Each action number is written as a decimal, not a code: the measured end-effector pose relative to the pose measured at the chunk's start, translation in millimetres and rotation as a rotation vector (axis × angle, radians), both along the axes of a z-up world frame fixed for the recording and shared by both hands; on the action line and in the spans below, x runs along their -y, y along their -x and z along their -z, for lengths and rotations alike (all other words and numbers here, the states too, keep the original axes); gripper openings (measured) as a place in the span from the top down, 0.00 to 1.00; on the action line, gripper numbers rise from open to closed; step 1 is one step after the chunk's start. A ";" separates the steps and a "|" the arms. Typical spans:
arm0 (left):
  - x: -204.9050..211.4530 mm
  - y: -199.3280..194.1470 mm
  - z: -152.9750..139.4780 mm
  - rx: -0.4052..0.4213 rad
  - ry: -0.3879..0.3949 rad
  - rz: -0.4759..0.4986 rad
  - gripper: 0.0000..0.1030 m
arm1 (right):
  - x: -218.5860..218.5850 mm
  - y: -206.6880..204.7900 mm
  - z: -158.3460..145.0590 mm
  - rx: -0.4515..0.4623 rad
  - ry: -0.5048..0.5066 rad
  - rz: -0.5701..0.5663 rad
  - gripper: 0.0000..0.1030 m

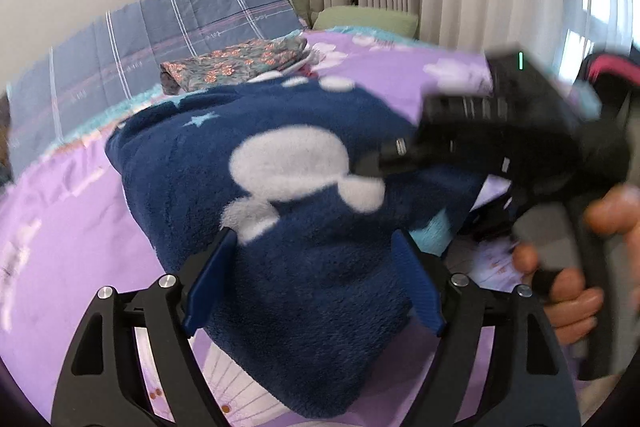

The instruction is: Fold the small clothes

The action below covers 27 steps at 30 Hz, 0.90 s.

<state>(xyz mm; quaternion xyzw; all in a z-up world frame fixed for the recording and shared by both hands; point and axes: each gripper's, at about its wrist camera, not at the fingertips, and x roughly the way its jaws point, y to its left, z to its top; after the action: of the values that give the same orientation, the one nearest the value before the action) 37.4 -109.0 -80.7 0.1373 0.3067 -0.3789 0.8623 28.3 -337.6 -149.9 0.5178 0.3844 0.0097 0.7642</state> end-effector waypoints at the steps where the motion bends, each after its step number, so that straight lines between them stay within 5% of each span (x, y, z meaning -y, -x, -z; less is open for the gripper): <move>1: -9.8 -9.1 -7.7 -0.058 0.075 -0.002 0.23 | 2.1 2.4 1.0 0.006 -0.006 -0.006 0.22; 4: -36.8 -41.8 -18.1 -0.132 0.206 -0.113 0.15 | 4.9 7.0 3.7 0.020 -0.008 -0.031 0.26; 10: -62.0 -155.3 6.1 -0.314 0.261 -0.279 0.10 | 5.8 8.7 5.5 0.036 0.011 -0.053 0.26; 11: -62.4 -169.8 10.6 -0.348 0.278 -0.282 0.03 | 7.1 11.1 5.4 0.038 0.010 -0.055 0.26; 18: -56.1 -276.3 57.8 -0.632 0.410 -0.317 0.01 | 4.9 10.5 5.0 0.061 0.014 -0.070 0.20; 20: -53.2 -288.0 58.7 -0.631 0.430 -0.308 0.01 | 5.0 8.8 4.4 0.060 0.014 -0.070 0.17; 22: -42.6 -295.0 54.5 -0.597 0.370 -0.285 0.01 | 4.2 5.5 3.1 0.051 0.011 -0.065 0.15; 24: -33.1 -293.7 48.8 -0.535 0.297 -0.268 0.24 | 3.0 2.7 0.8 0.037 0.027 -0.064 0.15; 27: -27.8 -286.4 35.7 -0.466 0.269 -0.242 0.44 | 0.5 4.7 -5.9 0.033 0.090 -0.067 0.26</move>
<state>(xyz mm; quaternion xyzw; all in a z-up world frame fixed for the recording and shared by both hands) 323.8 -81.2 -116.4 -0.1066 0.4577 -0.3319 0.8179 23.5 -338.1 -144.0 0.4696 0.3888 0.0264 0.7922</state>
